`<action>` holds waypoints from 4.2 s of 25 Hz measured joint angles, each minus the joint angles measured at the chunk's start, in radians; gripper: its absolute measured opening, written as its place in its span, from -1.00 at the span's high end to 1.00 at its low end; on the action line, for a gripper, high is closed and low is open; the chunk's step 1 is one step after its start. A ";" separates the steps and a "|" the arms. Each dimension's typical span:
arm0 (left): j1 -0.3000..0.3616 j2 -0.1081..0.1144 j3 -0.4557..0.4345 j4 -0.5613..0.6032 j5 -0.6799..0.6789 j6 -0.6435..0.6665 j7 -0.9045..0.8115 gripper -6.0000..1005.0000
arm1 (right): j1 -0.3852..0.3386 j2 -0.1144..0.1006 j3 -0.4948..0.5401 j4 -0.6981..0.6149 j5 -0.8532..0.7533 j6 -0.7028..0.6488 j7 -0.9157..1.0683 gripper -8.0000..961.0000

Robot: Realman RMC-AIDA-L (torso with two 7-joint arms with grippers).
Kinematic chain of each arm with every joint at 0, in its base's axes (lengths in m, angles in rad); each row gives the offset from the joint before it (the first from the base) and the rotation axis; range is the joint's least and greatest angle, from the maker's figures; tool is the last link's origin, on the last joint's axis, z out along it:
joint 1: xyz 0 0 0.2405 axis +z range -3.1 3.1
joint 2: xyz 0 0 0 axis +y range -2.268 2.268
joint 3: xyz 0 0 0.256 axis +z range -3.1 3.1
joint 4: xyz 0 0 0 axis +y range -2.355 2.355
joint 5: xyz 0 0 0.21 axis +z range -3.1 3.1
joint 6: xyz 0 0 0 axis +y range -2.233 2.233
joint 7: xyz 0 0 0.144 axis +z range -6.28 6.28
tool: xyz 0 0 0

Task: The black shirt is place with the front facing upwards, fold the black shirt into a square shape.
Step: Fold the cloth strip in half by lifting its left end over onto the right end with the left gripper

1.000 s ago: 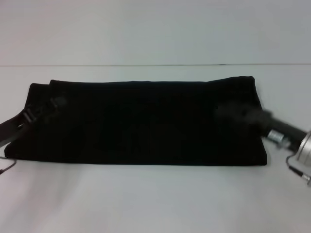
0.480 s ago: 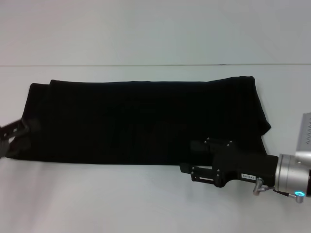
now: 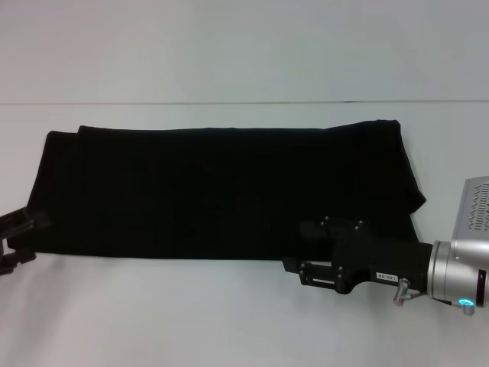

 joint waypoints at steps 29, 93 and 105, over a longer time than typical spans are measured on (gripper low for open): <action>-0.052 -0.003 -0.018 -0.062 0.074 -0.215 -0.036 -0.79 | -0.009 0.001 -0.002 0.013 0.000 0.006 0.010 -0.53; -0.340 -0.024 -0.170 0.015 -0.051 0.007 0.062 0.94 | -0.106 -0.008 0.154 0.019 0.009 -0.008 0.013 -0.53; -0.502 -0.223 0.182 -0.164 -0.113 -0.101 0.229 0.91 | -0.149 -0.009 0.202 0.019 0.009 -0.031 0.013 -0.53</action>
